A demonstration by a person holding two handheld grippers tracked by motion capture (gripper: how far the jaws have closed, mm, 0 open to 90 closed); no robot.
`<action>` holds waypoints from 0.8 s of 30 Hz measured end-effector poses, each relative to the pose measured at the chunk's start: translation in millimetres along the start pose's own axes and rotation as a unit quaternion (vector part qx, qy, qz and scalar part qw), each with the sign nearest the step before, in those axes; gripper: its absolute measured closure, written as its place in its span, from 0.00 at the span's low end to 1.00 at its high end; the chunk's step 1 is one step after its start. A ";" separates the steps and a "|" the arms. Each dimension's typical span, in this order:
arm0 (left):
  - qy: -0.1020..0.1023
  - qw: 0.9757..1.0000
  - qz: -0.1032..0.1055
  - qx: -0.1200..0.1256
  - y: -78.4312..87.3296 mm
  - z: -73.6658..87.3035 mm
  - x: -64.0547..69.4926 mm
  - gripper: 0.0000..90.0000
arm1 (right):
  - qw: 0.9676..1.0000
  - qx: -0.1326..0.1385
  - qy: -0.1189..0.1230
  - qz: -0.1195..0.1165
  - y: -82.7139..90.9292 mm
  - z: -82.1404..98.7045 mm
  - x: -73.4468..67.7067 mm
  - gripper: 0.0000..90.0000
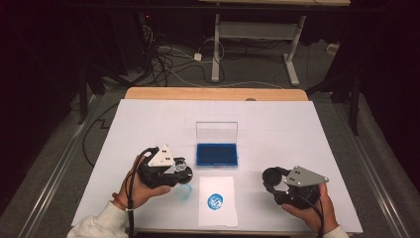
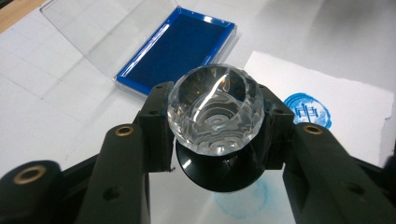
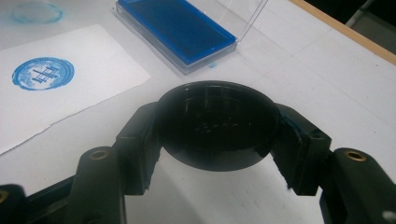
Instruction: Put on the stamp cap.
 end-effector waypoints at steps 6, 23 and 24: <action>0.001 1.000 0.002 0.004 0.8 0.5 1.2 0.61 | 1.000 0.000 0.002 -0.001 -2.2 -1.4 -0.8 0.43; 0.000 1.000 0.004 0.011 -4.1 -7.1 2.9 0.61 | 1.000 -0.010 0.004 -0.016 -10.0 2.3 -9.0 0.43; -0.002 1.000 0.005 0.010 -5.1 -7.4 2.9 0.61 | 1.000 -0.011 0.004 -0.018 -11.1 2.2 -9.9 0.43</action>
Point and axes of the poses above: each handheld gripper's, and its own axes: y roughly backward along the jaws, z roughly out of its underside, x roughly to its right, the point moved 10 cm from there along -y, roughly forward along the jaws, and after that the axes turned 10 degrees about x, right-handed, at the moved point
